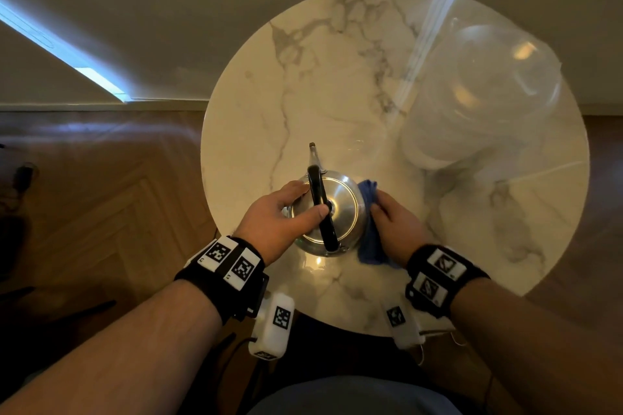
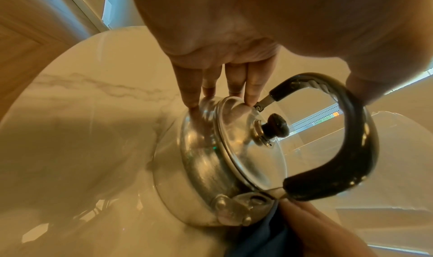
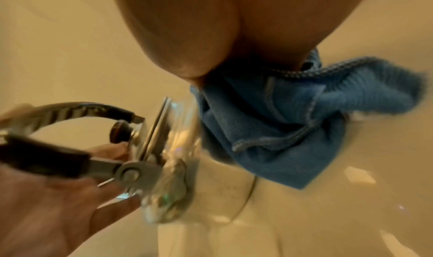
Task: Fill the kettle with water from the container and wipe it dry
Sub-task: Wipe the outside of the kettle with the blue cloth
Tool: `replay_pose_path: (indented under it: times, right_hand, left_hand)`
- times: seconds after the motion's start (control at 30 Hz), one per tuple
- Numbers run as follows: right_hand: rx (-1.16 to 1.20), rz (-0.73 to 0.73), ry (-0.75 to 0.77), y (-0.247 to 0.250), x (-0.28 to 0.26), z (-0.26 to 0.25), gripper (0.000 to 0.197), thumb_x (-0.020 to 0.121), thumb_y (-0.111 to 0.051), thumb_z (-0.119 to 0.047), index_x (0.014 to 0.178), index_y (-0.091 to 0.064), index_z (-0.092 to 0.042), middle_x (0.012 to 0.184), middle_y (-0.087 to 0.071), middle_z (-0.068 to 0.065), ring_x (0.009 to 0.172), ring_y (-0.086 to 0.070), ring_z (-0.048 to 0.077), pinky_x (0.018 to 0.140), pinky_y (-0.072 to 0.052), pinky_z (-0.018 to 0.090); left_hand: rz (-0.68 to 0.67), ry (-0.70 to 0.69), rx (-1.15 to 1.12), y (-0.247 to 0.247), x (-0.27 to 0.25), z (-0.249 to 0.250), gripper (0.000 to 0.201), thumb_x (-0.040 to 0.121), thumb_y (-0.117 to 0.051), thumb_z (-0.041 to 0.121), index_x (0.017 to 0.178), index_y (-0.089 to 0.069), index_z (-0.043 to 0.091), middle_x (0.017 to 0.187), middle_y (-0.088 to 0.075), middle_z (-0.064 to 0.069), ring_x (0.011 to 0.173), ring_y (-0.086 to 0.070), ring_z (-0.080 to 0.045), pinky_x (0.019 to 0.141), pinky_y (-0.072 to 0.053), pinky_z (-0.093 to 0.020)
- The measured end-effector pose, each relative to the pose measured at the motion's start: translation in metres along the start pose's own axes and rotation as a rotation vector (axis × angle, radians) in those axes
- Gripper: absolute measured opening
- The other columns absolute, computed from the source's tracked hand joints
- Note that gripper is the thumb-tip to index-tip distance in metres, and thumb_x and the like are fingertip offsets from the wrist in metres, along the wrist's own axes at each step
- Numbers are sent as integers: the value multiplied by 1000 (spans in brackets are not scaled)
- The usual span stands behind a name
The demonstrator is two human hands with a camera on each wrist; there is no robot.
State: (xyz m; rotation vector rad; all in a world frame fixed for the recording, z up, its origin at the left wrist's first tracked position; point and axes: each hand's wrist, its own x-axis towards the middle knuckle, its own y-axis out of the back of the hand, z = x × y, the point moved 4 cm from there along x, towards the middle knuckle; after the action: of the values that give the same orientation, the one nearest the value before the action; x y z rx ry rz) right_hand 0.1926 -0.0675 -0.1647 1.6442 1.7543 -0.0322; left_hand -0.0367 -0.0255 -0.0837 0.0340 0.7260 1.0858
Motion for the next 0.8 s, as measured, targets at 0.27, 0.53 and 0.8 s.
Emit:
replay_pose_path:
  times: [0.27, 0.53, 0.8]
  right_hand:
    - [58, 113, 60, 9, -2, -27, 38, 107, -41, -38, 141, -58, -39, 123, -74, 4, 101, -65, 12, 91, -42, 19]
    - [113, 54, 158, -20, -80, 9, 39, 104, -50, -16, 133, -61, -41, 101, -78, 0, 77, -74, 12, 77, -64, 40]
    - [78, 77, 112, 18, -38, -16, 46, 101, -47, -5, 136, -63, -30, 110, -69, -7, 91, -65, 5, 73, -34, -6]
  left_hand:
    - [5, -45, -8, -1, -3, 6, 77, 67, -64, 70, 136, -63, 36, 131, -63, 27, 118, -49, 21, 93, -30, -7]
    - [3, -13, -5, -1, -2, 3, 36, 83, -66, 52, 119, -65, 56, 113, -68, 35, 111, -53, 22, 93, -34, -13]
    - [67, 17, 72, 3, -6, 4, 70, 72, -68, 69, 136, -56, 41, 141, -61, 13, 134, -53, -9, 116, -41, -49]
